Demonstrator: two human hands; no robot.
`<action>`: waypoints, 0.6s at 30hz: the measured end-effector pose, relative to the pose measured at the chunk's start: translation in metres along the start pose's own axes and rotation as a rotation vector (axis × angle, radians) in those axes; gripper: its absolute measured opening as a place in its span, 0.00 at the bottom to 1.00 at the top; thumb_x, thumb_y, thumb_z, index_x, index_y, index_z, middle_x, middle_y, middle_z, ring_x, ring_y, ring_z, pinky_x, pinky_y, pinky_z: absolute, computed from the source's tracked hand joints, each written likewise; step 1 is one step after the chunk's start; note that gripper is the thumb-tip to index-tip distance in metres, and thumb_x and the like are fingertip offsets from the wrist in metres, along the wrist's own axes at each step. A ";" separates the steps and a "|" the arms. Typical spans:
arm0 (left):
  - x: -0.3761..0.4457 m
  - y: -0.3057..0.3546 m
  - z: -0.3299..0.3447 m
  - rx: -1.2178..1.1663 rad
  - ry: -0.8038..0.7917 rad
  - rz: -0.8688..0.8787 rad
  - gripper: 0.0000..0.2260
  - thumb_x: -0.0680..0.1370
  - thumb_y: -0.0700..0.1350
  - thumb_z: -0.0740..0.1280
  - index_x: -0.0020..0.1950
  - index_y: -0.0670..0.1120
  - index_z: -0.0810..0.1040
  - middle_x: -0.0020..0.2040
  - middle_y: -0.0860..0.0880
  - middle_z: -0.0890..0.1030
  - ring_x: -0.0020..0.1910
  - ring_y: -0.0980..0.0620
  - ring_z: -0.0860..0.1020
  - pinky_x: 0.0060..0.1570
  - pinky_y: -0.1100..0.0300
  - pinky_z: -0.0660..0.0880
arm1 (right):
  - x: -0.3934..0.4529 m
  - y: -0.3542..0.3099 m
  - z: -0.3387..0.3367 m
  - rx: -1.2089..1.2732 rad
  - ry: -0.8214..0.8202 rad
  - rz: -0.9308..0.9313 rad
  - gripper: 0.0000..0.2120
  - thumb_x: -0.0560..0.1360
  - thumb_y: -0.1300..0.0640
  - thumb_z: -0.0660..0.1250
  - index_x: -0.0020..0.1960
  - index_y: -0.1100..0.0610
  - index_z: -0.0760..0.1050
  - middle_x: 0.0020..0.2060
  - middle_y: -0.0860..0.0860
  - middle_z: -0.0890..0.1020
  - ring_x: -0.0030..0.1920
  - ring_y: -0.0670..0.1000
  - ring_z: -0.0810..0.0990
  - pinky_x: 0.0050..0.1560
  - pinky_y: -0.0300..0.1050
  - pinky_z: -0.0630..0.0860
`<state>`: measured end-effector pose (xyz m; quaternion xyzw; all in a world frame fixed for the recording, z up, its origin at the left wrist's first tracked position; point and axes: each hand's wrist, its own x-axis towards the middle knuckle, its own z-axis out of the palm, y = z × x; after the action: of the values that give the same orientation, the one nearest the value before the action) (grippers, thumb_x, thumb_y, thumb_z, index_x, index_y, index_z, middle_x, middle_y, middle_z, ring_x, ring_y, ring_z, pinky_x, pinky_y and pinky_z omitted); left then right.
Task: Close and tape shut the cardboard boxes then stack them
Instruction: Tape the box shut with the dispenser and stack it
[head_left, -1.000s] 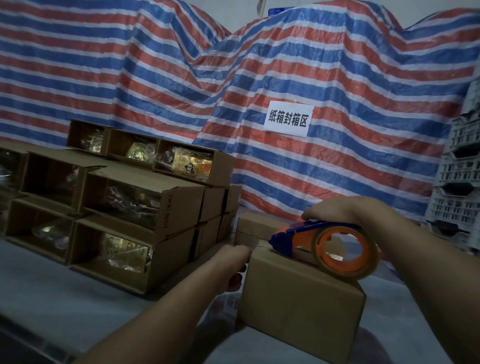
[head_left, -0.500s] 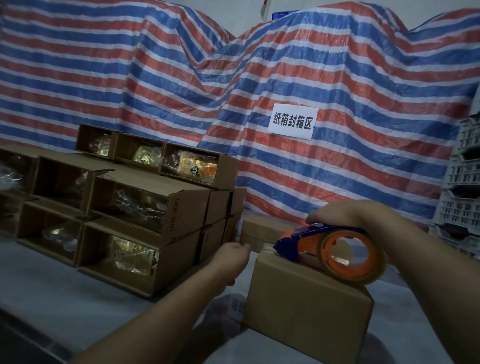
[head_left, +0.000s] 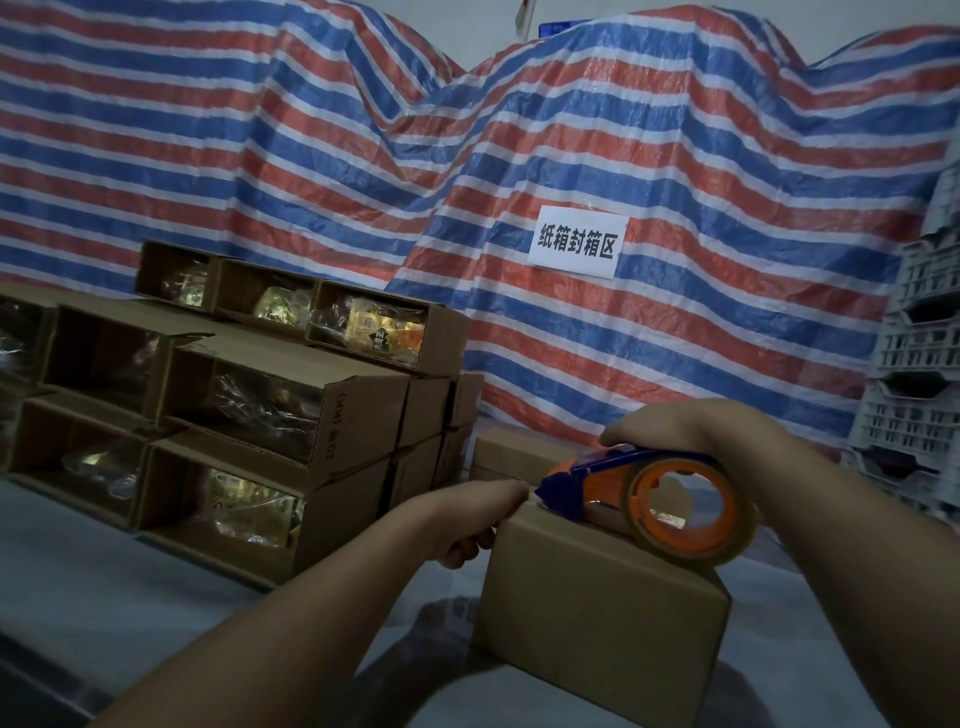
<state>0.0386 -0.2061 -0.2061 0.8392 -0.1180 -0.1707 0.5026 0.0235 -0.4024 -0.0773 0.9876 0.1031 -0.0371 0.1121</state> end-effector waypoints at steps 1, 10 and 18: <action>0.000 0.001 0.000 0.022 0.008 0.001 0.18 0.80 0.61 0.54 0.36 0.51 0.65 0.30 0.53 0.63 0.27 0.55 0.57 0.30 0.61 0.55 | 0.001 -0.001 0.000 0.025 -0.005 0.006 0.07 0.84 0.52 0.61 0.60 0.50 0.74 0.47 0.49 0.82 0.45 0.45 0.81 0.42 0.35 0.72; -0.007 0.009 -0.001 0.102 0.003 -0.062 0.18 0.82 0.59 0.51 0.35 0.51 0.61 0.31 0.52 0.60 0.28 0.54 0.54 0.31 0.59 0.52 | 0.003 0.007 -0.010 0.345 -0.064 0.163 0.14 0.84 0.45 0.57 0.56 0.53 0.76 0.32 0.46 0.84 0.31 0.42 0.81 0.38 0.37 0.75; -0.003 0.009 0.003 0.108 -0.004 -0.048 0.19 0.81 0.61 0.51 0.36 0.51 0.63 0.31 0.52 0.61 0.28 0.55 0.55 0.32 0.60 0.53 | -0.002 0.022 -0.007 0.393 -0.062 0.221 0.18 0.83 0.41 0.56 0.54 0.53 0.77 0.30 0.46 0.83 0.28 0.43 0.80 0.33 0.35 0.76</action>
<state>0.0340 -0.2112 -0.1985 0.8675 -0.1081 -0.1777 0.4519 0.0266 -0.4223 -0.0658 0.9942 -0.0185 -0.0741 -0.0760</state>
